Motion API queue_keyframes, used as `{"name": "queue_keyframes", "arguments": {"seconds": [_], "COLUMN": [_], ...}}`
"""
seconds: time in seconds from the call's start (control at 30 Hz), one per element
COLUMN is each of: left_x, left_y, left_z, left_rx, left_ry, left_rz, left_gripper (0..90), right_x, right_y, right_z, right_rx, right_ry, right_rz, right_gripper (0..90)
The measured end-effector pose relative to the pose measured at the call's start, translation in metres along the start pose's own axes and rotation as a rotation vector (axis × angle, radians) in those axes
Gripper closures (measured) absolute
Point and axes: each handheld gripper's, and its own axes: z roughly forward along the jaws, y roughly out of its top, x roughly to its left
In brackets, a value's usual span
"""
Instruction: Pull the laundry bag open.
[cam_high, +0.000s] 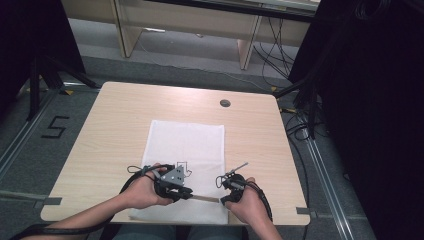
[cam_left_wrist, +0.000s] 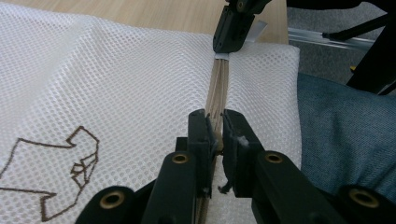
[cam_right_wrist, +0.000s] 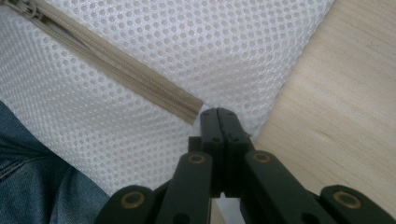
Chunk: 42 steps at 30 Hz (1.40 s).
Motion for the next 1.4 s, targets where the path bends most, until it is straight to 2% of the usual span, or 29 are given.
{"name": "queue_keyframes", "arguments": {"seconds": [0.07, 0.1, 0.13, 0.3, 0.37, 0.43, 0.5, 0.53, 0.63, 0.67, 0.77, 0.83, 0.9, 1.0, 1.07, 1.1, 1.13, 1.17, 1.2, 1.23, 1.27, 1.3, 1.4], "left_x": [0.0, 0.0, 0.0, 0.001, 0.001, 0.001, 0.001, 0.0, 0.0, 0.001, 0.003, 0.002, 0.002, 0.002, 0.002, 0.002, 0.002, 0.003, 0.002, 0.003, 0.002, 0.002, 0.003], "left_y": [-0.001, -0.001, -0.001, -0.003, -0.002, -0.003, -0.002, -0.003, -0.003, -0.003, -0.004, -0.006, -0.007, -0.008, -0.008, -0.008, -0.008, -0.008, -0.009, -0.009, -0.009, -0.009, -0.011], "left_z": [-0.001, -0.001, -0.002, -0.004, -0.004, -0.004, -0.004, -0.004, -0.006, -0.007, -0.01, -0.011, -0.011, -0.011, -0.012, -0.012, -0.013, -0.013, -0.014, -0.015, -0.015, -0.016, -0.017], "left_rx": [0.001, -0.005, 0.003, -0.004, 0.0, -0.003, 0.0, 0.001, 0.006, 0.007, 0.008, -0.006, 0.005, -0.002, 0.001, 0.003, -0.004, 0.001, -0.004, 0.0, -0.005, -0.001, -0.005], "left_ry": [0.002, -0.004, 0.001, -0.002, -0.002, -0.003, -0.004, -0.003, 0.002, 0.004, 0.006, 0.002, 0.008, 0.003, 0.003, 0.008, 0.005, 0.007, 0.006, 0.009, 0.007, 0.011, 0.013], "left_rz": [0.001, -0.012, 0.0, -0.012, 0.004, -0.009, -0.004, -0.002, -0.004, 0.005, -0.003, -0.023, -0.011, -0.018, -0.012, -0.008, -0.018, -0.007, -0.023, -0.014, -0.026, -0.019, -0.024], "left_gripper": [81.7, 81.7, 81.7, 81.7, 81.7, 81.7, 81.7, 81.7, 81.7, 81.7, 81.7, 81.7, 81.7, 81.7, 81.7, 81.7, 81.7, 81.7, 81.7, 81.7, 81.7, 81.6, 81.7], "right_x": [0.001, 0.001, 0.001, 0.001, 0.001, 0.001, 0.001, 0.0, 0.001, 0.0, 0.0, 0.0, -0.001, 0.0, 0.0, 0.001, 0.001, 0.0, 0.001, 0.001, 0.0, 0.001, 0.001], "right_y": [0.0, 0.0, 0.0, 0.0, 0.0, 0.0, 0.0, 0.0, 0.0, 0.0, 0.0, 0.0, 0.0, 0.0, 0.0, 0.0, 0.0, 0.0, 0.0, 0.0, 0.0, 0.0, 0.0], "right_z": [0.0, 0.0, -0.001, -0.001, -0.001, -0.001, -0.001, 0.0, 0.0, 0.001, 0.001, 0.001, 0.001, 0.001, 0.001, 0.001, 0.001, 0.0, 0.0, 0.0, 0.001, 0.0, 0.0], "right_rx": [0.005, 0.005, 0.007, 0.008, 0.009, 0.008, 0.007, 0.0, -0.005, -0.018, -0.016, -0.017, -0.017, -0.018, -0.018, -0.008, -0.008, 0.0, -0.001, 0.001, -0.01, -0.004, -0.008], "right_ry": [-0.001, -0.001, -0.001, -0.001, -0.002, -0.001, -0.002, -0.009, -0.012, -0.02, -0.018, -0.016, -0.013, -0.016, -0.016, -0.012, -0.012, -0.009, -0.005, -0.005, -0.008, -0.007, -0.014], "right_rz": [0.008, 0.008, 0.007, 0.008, 0.007, 0.007, 0.008, -0.008, -0.002, -0.021, -0.021, -0.021, -0.022, -0.023, -0.018, 0.001, 0.001, -0.005, 0.003, 0.002, -0.004, 0.008, 0.0], "right_gripper": [90.0, 90.0, 90.0, 90.0, 90.0, 90.0, 90.0, 90.0, 90.0, 90.0, 90.0, 90.0, 90.0, 90.0, 90.0, 90.0, 90.0, 90.0, 90.0, 90.0, 90.0, 90.0, 90.0]}}
